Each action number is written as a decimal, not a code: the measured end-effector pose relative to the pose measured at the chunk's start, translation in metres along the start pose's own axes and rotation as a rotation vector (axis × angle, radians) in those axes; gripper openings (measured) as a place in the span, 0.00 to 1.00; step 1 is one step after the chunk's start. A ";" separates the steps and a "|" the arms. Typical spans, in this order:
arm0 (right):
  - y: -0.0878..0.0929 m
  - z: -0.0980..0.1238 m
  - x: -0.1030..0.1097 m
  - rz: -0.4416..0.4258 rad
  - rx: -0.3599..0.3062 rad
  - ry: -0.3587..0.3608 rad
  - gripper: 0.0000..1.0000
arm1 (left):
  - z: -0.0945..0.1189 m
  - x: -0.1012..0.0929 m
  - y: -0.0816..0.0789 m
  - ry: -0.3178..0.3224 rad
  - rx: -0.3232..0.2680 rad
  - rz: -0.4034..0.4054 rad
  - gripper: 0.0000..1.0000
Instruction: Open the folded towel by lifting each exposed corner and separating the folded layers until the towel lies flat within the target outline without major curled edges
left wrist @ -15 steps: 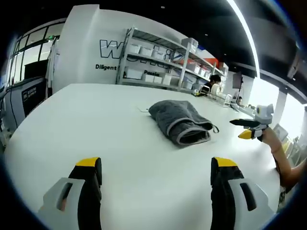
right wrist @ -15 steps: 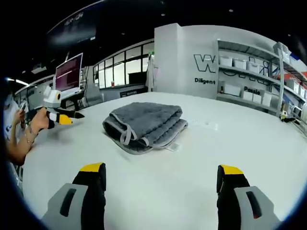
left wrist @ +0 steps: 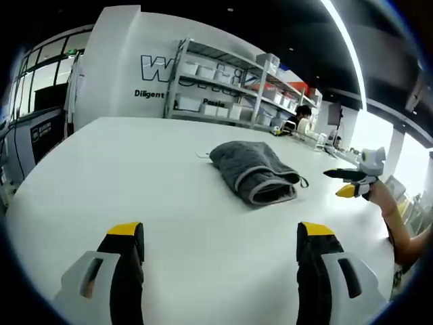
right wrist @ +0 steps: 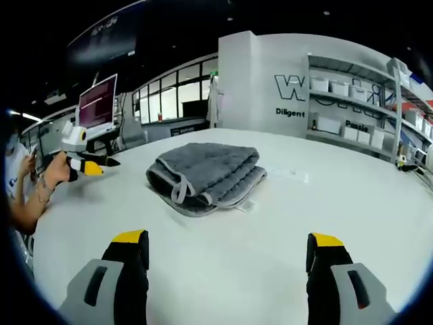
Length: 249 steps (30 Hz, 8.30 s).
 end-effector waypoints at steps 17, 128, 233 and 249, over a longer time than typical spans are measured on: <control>0.001 0.000 0.000 -0.012 0.011 0.003 0.99 | 0.000 0.000 -0.001 0.005 0.005 0.004 0.91; -0.029 0.014 0.025 0.026 -0.065 -0.109 0.79 | -0.110 -0.144 -0.023 0.256 0.034 -0.382 0.77; -0.030 0.016 0.033 0.041 -0.055 -0.148 0.81 | -0.103 -0.029 -0.080 -0.121 -0.423 0.187 0.02; -0.030 0.016 0.037 0.052 -0.053 -0.157 0.82 | -0.078 -0.004 -0.078 -0.220 -0.452 0.144 0.02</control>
Point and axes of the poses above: the point that each gripper's makers call its tool centre point, and the gripper's own axes: z roughly backward along the fingers, x roughly to its left, y roughly out of its underside, the point moved 6 cm from there along z, roughly backward along the fingers, and after that the axes turned 10 degrees about -x, right-handed, at the moved point
